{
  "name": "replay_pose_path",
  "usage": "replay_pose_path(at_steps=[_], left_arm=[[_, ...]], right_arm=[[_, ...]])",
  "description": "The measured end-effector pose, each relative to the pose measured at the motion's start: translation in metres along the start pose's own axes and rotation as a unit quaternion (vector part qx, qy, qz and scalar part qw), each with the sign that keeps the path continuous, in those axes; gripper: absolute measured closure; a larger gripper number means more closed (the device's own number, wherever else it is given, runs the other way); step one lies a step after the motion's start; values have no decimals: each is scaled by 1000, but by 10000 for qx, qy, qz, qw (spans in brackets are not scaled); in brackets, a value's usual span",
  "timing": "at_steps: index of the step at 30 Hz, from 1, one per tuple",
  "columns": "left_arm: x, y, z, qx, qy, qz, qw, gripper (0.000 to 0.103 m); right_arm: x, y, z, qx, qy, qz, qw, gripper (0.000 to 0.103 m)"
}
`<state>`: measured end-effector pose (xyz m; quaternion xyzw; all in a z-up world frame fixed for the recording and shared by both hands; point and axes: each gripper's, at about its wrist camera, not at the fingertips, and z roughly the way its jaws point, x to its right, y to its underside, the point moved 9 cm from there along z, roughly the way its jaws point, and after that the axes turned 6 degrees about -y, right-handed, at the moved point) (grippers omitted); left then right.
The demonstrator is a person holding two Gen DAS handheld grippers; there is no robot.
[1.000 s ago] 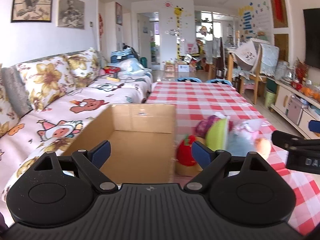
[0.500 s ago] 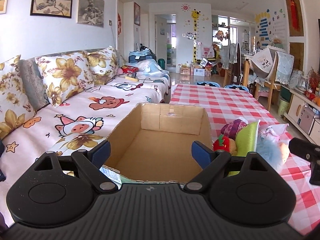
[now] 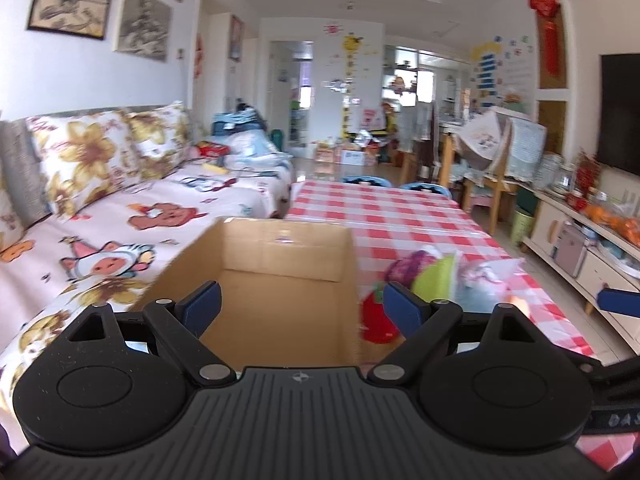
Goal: Organize soft objects
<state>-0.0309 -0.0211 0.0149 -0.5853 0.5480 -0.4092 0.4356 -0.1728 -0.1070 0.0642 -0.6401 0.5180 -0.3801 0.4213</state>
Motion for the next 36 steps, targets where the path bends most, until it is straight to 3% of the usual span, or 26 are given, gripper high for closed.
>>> replay_pose_path(at_steps=[10,18,29,36], left_arm=[[67,17,-28,-148,774,613,9950,0],[123,40,-47,-134,1362,1488,9794,0],[157,39,-16,-86,1404,1922,9712,0],[145,54,8,-462,1238,2080,9692,7]], right_arm=[[66,17,12,-357,291,1015,9938,3],[110,24,33,-559,460,1599,9845,3],[162,39,81,-945,402,2334,9670,6],[158,43,108,-1185,14,2689,9559,6]])
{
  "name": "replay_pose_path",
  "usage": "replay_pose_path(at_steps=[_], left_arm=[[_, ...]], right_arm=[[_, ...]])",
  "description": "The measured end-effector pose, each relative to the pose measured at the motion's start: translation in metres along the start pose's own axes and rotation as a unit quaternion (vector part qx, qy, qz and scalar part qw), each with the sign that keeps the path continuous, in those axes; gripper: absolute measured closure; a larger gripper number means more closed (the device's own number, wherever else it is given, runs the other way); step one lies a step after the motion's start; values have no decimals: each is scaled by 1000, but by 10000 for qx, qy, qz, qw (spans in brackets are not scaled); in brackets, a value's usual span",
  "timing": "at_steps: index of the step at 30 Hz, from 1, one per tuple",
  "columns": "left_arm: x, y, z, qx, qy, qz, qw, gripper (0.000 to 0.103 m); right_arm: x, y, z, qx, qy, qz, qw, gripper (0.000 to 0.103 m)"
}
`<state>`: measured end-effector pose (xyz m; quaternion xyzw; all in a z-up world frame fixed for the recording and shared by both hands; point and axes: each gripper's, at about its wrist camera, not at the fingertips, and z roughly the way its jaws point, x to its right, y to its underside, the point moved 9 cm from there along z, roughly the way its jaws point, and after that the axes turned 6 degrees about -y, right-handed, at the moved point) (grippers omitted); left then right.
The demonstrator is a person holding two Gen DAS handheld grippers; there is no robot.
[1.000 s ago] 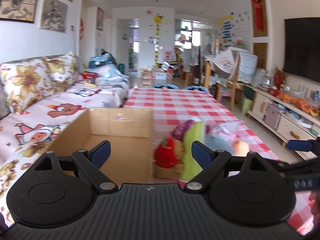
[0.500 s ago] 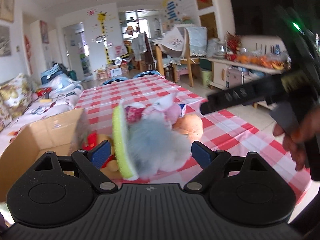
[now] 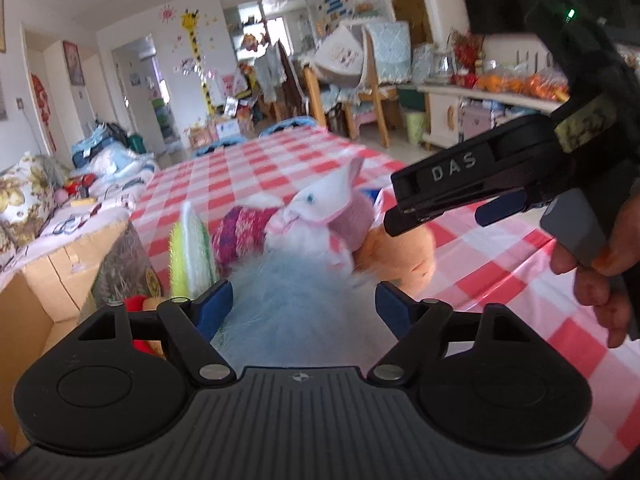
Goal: Organize soft objects
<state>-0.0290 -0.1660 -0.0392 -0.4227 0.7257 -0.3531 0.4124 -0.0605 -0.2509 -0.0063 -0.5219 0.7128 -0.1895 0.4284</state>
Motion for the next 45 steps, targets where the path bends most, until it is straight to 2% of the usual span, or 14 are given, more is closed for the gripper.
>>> replay_pose_path(at_steps=[5,9,12,14,15,17,19,25,28,29,32,45], left_arm=[[-3,9,-4,-278,-98,-18,9996,7],[-4,11,-11,-277,-46,-107,9995,11],[-7,12,-17,-317,46,-321,9990,23],[-9,13,-21,-332,47,-416,9986,37],[-9,13,-22,-346,40,-459,9983,41],[-11,13,-21,-403,36,-584,9975,56],[-17,16,-26,-469,14,-773,9959,65],[-28,18,-41,-533,128,-1213,9911,75],[-30,14,-44,-542,193,-1404,9884,84],[-32,14,-48,-538,218,-1469,9874,90],[-33,10,-46,-532,285,-1581,9856,96],[-42,1,-58,-374,543,-1783,9818,101]], right_arm=[[-3,0,17,-114,46,-216,9997,7],[-1,1,28,-233,78,-289,9993,12],[0,1,32,-259,123,-410,9987,18],[0,3,34,-298,152,-445,9985,24],[0,4,34,-318,143,-448,9984,27],[0,5,37,-365,75,-425,9984,32],[-3,6,36,-385,-7,-448,9983,43],[-12,7,32,-390,79,-714,9967,49],[-15,5,24,-320,128,-840,9959,51],[-16,4,20,-286,142,-870,9957,51],[-17,1,10,-186,156,-901,9956,52],[-29,-12,-29,321,166,-896,9953,53]])
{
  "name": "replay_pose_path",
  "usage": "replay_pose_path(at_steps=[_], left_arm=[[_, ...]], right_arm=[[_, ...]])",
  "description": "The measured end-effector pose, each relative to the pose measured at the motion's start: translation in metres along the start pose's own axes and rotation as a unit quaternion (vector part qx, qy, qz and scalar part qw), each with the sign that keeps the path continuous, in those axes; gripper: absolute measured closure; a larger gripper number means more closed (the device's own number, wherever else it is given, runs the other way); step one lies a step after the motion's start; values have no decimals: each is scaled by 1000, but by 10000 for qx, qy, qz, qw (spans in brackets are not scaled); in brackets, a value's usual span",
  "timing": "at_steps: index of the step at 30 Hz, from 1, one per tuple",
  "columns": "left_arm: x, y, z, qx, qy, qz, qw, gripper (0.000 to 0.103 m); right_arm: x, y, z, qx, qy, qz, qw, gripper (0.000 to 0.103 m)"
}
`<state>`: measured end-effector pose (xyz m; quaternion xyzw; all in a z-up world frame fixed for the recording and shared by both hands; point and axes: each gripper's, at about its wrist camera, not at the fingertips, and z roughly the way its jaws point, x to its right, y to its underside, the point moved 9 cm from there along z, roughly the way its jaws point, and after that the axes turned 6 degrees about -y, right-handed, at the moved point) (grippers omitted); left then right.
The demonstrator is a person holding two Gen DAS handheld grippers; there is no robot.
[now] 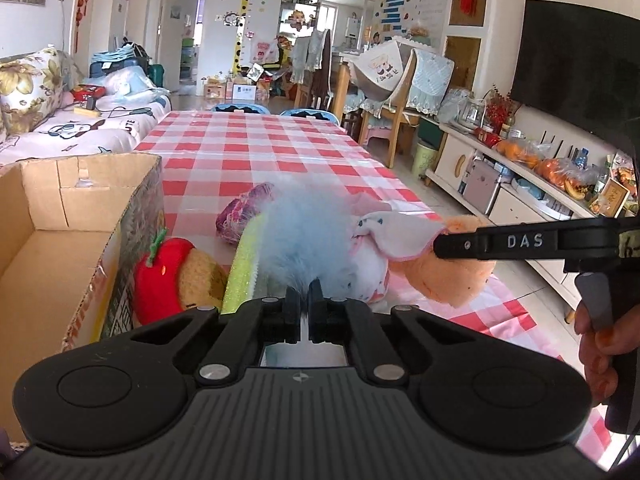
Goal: Organize soft objects
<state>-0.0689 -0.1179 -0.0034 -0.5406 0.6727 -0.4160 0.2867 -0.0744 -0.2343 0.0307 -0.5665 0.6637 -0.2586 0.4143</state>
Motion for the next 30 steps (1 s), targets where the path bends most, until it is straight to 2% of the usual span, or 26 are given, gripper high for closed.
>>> replay_pose_path(at_steps=[9,18,21,23,27,28,30], left_arm=[[4,12,10,-262,250,215,9991,100],[19,-18,6,322,504,338,9976,92],[25,-31,5,525,625,298,9962,74],[31,-39,7,667,719,288,9948,44],[49,-41,18,817,784,609,9917,33],[54,-40,24,798,800,673,9913,28],[60,-36,37,709,783,759,9915,25]], right_arm=[[-11,-1,-8,115,-58,-26,9999,53],[14,-6,-13,267,70,244,9993,53],[25,-8,-17,337,115,397,9986,53],[30,-9,-17,366,109,460,9982,53],[34,-10,-16,359,68,495,9981,53],[34,-10,-16,363,53,487,9981,53],[33,-10,-16,363,19,460,9983,53]])
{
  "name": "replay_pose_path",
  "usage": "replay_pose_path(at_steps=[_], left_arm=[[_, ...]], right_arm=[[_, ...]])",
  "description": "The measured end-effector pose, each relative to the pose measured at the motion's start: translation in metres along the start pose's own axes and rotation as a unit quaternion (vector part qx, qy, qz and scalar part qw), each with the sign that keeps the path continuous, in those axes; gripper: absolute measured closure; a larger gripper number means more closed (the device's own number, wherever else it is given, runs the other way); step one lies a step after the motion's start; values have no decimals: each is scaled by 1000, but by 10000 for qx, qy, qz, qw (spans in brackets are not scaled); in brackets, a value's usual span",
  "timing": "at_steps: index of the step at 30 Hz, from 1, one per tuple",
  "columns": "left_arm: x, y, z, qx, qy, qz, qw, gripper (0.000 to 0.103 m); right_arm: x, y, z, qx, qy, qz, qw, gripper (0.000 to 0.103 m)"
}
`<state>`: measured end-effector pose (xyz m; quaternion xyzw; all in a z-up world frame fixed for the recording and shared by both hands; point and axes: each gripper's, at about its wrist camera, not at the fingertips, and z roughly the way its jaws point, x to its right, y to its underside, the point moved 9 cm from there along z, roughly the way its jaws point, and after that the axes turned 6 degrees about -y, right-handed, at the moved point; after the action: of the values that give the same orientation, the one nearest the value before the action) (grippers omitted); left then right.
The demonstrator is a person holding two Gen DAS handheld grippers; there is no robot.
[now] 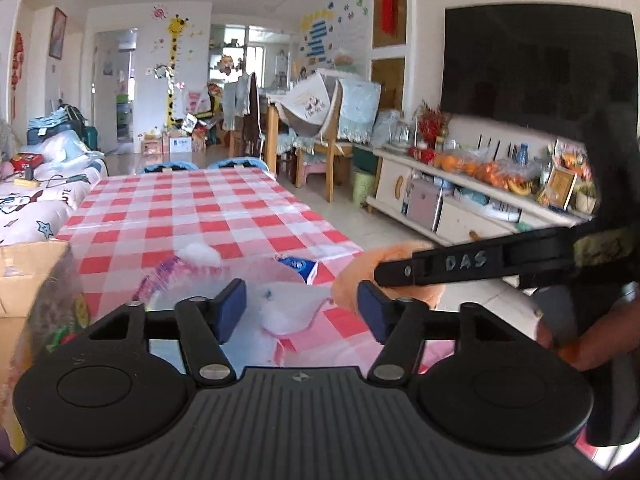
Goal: Organize soft objects
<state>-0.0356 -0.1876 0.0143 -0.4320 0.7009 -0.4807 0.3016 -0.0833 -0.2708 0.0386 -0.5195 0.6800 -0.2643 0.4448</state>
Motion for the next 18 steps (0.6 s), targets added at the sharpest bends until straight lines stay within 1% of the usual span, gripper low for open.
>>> replay_pose_path(at_steps=[1,4,6,8,10,11,13,18], left_arm=[[0,3,5,-63,-23,45,10000,25],[-6,14,29,-394,-284,75,9988,25],[-14,17,35,-414,-476,95,9980,19],[-19,18,41,-472,-621,143,9969,4],[-25,23,45,-595,-775,129,9951,0],[-29,26,49,-680,-880,99,9937,0],[-34,32,52,-779,-950,7,9924,1],[-42,27,50,-684,-954,-369,9924,4]], right_arm=[[1,0,0,-1,-8,-17,10000,53],[4,0,-1,-4,-3,-38,10000,53],[7,-1,-1,0,-14,-5,10000,53],[8,-2,-1,-6,-35,0,10000,53],[8,-1,-1,-21,-53,-12,10000,53],[7,-1,-1,-21,-70,-14,10000,53],[6,-1,-1,-11,-96,-40,9999,53],[5,-1,-1,-8,-81,-73,9999,53]])
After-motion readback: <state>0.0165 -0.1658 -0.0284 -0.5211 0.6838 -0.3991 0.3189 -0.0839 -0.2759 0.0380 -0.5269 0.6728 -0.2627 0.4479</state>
